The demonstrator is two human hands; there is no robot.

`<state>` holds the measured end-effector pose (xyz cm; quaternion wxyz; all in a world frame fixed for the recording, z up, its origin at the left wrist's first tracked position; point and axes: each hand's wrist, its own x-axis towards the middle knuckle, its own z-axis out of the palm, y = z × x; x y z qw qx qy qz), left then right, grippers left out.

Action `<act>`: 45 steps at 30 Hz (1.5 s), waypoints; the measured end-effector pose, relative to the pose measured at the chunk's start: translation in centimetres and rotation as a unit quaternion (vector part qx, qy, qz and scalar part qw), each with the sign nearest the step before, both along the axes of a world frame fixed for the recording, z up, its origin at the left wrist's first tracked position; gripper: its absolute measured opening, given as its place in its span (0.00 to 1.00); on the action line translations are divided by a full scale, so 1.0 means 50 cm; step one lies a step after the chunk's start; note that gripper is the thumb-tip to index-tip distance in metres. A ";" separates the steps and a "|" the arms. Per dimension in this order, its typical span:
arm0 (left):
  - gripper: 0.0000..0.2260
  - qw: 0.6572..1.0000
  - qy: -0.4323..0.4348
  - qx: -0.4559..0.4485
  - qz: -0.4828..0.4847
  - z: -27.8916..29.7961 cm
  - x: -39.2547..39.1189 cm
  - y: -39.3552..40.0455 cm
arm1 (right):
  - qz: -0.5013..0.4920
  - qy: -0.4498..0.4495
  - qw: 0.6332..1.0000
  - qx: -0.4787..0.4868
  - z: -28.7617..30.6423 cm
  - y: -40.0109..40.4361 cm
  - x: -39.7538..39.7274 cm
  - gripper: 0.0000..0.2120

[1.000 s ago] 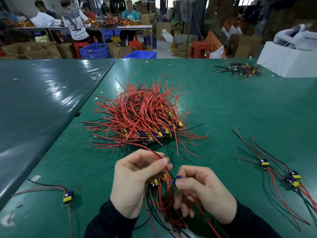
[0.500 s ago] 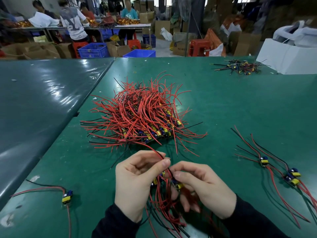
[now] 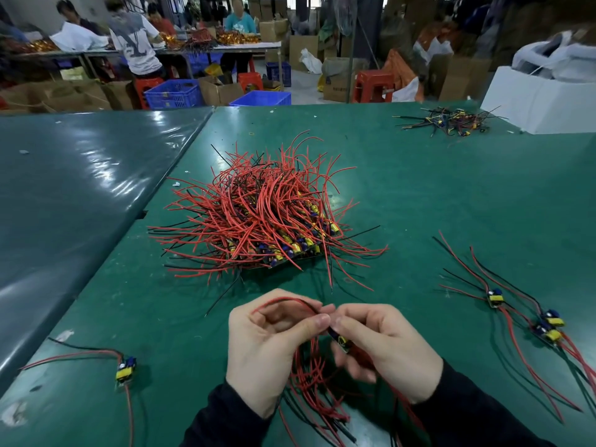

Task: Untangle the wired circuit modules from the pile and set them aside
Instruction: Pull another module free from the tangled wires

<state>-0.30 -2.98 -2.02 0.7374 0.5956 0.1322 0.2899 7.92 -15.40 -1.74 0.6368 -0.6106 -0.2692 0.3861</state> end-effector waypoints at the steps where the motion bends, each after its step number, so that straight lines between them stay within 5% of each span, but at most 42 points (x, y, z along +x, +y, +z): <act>1: 0.07 1.000 0.003 -0.006 0.007 -0.001 0.000 -0.003 | 0.003 -0.005 1.000 -0.001 0.001 0.000 -0.002 0.10; 19: 0.05 0.994 -0.024 0.056 0.088 0.008 -0.003 0.006 | -0.011 -0.122 0.992 0.014 0.016 0.003 -0.025 0.13; 30: 0.02 0.990 -0.040 -0.051 0.122 0.029 -0.012 0.042 | 0.022 -0.140 0.989 0.046 0.017 -0.001 -0.033 0.10; 45: 0.05 0.985 -0.028 0.106 0.136 0.022 -0.012 0.052 | 0.071 -0.119 0.990 0.037 0.016 -0.004 -0.034 0.11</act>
